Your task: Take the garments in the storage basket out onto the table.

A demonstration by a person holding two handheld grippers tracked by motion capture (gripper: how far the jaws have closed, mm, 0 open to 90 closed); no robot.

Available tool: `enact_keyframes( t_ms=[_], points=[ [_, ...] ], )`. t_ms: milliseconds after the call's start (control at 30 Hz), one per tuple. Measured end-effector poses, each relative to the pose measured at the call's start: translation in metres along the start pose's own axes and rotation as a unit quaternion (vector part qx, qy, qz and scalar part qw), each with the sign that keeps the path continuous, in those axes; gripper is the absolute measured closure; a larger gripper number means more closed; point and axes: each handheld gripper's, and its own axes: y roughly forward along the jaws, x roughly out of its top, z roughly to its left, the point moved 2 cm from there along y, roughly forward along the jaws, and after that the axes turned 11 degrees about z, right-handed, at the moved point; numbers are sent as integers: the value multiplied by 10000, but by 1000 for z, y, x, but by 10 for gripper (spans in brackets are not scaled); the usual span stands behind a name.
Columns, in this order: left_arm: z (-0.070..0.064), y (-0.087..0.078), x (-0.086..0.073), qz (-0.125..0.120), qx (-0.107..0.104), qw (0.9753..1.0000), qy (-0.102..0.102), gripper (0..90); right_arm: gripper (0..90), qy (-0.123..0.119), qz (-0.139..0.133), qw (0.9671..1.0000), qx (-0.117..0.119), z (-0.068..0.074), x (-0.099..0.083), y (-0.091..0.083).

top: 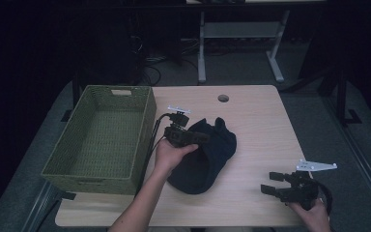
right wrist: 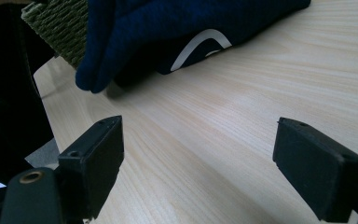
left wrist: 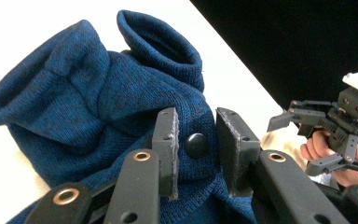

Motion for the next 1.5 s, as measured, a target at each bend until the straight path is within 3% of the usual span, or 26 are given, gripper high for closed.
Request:
enact_keyframes(
  t_ms=[200, 400, 600, 667, 900, 1000, 1100, 1267, 1500],
  points=[
    [-2, 3, -9, 143, -160, 9998, 8, 612, 160, -14, 6, 10000, 27, 3, 2, 2],
    [2, -4, -15, 109, -66, 9999, 23, 596, 166, -119, 73, 9999, 80, 11, 7, 9],
    [16, -7, -26, 70, 15, 9998, -196, 598, 219, -201, 115, 9994, 262, 18, 14, 18],
    [20, -7, -30, 86, 75, 9997, -221, 595, 264, -203, 103, 9990, 379, 21, 17, 21],
    [31, -2, -40, 78, 245, 9990, -364, 596, 573, -284, 176, 9977, 587, 33, 37, 38],
    [37, 3, -46, 168, 300, 9986, -401, 650, 646, -261, 246, 9975, 613, 36, 46, 52],
    [41, 8, -52, 207, 363, 9981, -453, 733, 719, -296, 416, 9968, 609, 40, 56, 69],
    [47, 16, -62, 422, 462, 9966, -530, 745, 808, -123, 711, 9955, 614, 39, 65, 100],
    [49, 21, -77, 622, 514, 9952, -551, 725, 825, -57, 1404, 9898, 218, 33, 62, 124]
  ],
)
